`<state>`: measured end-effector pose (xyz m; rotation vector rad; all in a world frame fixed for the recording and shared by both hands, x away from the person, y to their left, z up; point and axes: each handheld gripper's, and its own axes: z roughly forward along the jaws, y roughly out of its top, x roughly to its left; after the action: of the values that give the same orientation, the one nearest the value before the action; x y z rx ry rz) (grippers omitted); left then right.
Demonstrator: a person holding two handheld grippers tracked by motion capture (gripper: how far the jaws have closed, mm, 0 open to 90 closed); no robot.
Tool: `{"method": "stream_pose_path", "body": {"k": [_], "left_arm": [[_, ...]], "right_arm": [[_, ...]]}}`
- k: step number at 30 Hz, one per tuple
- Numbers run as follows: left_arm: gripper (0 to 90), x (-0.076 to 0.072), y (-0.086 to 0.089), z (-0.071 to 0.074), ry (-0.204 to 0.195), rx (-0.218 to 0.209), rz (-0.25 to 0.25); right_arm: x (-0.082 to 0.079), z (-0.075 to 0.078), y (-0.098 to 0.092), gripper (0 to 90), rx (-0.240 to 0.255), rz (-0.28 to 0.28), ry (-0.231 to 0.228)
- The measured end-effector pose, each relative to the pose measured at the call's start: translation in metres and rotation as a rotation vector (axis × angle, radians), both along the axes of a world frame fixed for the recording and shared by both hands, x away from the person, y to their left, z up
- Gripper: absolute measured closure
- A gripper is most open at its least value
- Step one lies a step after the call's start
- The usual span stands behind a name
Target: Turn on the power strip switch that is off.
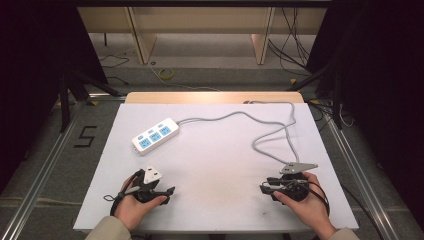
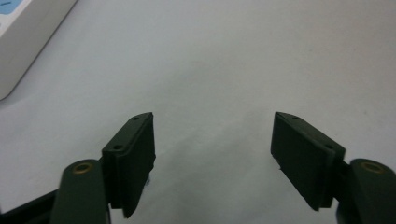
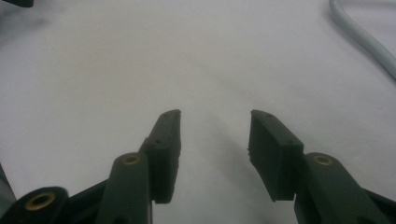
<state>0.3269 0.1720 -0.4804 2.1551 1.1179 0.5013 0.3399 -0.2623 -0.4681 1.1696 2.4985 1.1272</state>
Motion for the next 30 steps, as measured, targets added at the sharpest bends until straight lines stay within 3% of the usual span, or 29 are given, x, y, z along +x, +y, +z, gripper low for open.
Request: {"method": "stream_pose_path", "body": {"k": [5, 8, 14, 20, 26, 30], "left_arm": [[44.1, 0.0, 0.003, -0.001, -0.003, 0.023, 0.031], [60.5, -0.001, 0.005, 0.002, -0.01, 0.028, 0.038], [87.7, -0.002, 0.007, 0.006, -0.024, 0.067, -0.007], [89.5, -0.003, 0.006, 0.009, -0.012, 0.068, -0.003], [89.6, -0.002, 0.007, 0.009, 0.026, 0.063, 0.015], [89.6, 0.001, 0.007, 0.01, 0.06, 0.081, 0.03]], "right_arm": [[0.0, 0.0, 0.0, 54.7, 0.0, 0.001, -0.007], [-0.001, 0.001, 0.001, 54.7, 0.0, 0.003, -0.007], [-0.001, 0.0, 0.001, 54.8, -0.001, 0.005, -0.005], [-0.001, 0.001, 0.002, 54.8, -0.003, 0.007, -0.007], [-0.002, 0.0, 0.003, 54.8, -0.003, 0.011, -0.01], [-0.001, 0.0, 0.004, 54.8, -0.005, 0.011, -0.009]]}}
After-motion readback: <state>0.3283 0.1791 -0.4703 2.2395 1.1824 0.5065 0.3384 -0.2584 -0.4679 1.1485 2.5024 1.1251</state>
